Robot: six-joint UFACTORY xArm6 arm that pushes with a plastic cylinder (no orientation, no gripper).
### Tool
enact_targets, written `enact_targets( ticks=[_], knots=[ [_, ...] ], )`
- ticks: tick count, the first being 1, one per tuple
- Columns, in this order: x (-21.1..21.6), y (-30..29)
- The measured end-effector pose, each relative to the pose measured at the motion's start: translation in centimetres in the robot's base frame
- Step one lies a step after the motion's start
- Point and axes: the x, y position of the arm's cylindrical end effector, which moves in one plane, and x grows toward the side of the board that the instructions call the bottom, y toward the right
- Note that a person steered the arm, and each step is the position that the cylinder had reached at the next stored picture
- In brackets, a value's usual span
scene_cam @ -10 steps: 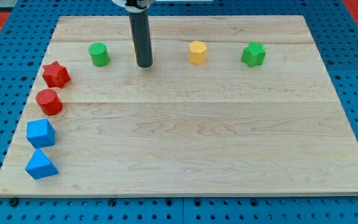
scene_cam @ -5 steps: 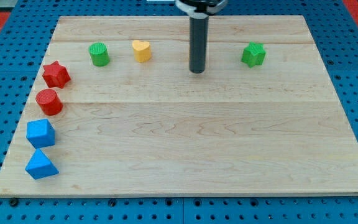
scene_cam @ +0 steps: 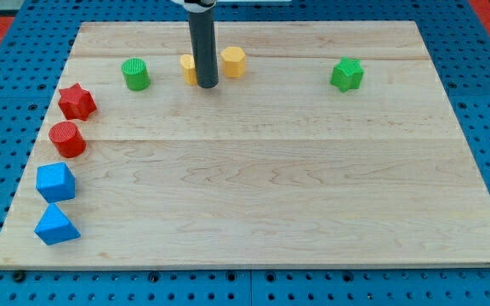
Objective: Keep yellow blocks at top left to green star
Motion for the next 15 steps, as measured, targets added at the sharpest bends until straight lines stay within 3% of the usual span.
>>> enact_targets(
  ticks=[1,2,5,8,9,10,11,12,13,15],
  knots=[
    [0.5,-5.7],
    [-2.1,-6.0],
    [-5.0,5.1],
    [-7.5,11.7],
    [-4.0,8.9],
    [-4.2,-0.6],
    [-7.6,-0.5],
    [-9.0,3.3],
    [-8.9,7.4],
    [-3.7,8.5]
  ],
)
